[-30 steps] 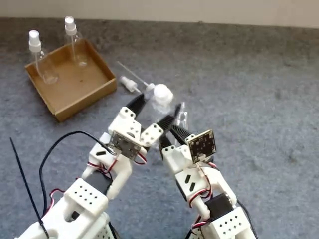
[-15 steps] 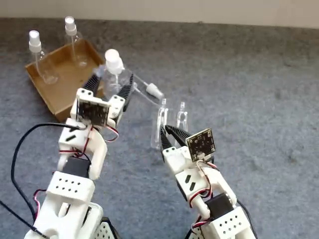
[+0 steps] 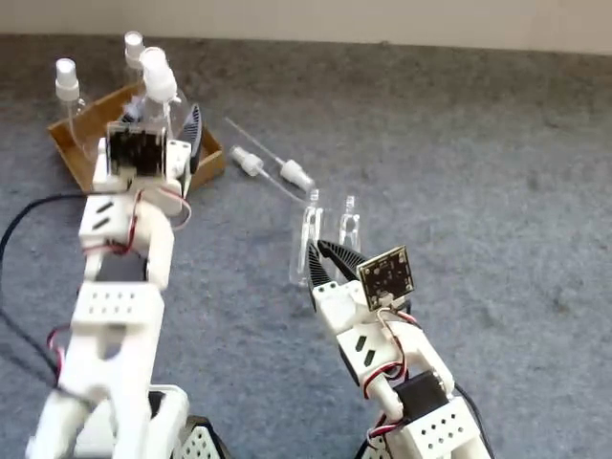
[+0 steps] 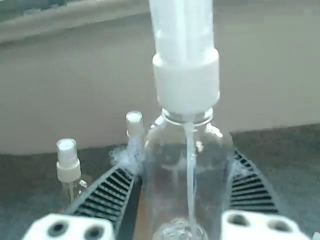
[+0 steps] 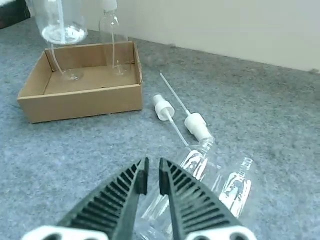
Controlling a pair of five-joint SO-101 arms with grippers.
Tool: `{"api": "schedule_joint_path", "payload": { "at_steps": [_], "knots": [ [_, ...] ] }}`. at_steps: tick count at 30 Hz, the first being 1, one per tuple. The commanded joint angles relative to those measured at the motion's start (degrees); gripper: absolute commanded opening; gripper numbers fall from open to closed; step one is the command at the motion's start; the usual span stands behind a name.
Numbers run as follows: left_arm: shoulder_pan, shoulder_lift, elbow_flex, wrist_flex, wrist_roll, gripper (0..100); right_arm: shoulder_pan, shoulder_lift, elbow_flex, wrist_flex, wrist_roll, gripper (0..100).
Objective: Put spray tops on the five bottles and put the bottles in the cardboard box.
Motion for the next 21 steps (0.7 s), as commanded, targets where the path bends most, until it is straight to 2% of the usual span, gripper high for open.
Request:
{"api": "schedule_joint_path", "payload": {
  "at_steps": [1, 5, 12, 16, 21],
  "knots": [
    [-1.80, 13.76, -10.68, -0.18, 0.53, 10, 0.57, -0.22, 9.10, 0.31, -0.18, 3.7],
    [-2.33, 25.36, -17.01, -3.96, 0.53, 10, 0.57, -0.22, 9.10, 0.31, -0.18, 3.7],
    [-2.42, 43.65, -22.29, -22.77, 0.62, 10, 0.57, -0.57, 9.10, 3.74, -0.18, 3.7],
    [-2.95, 52.00, -27.38, -26.20, 0.62, 10, 0.57, -0.57, 9.10, 3.74, -0.18, 3.7],
    [-5.58, 59.74, -34.42, -26.73, 12.75, 10, 0.57, -0.57, 9.10, 3.82, -0.18, 3.7]
  ]
}}
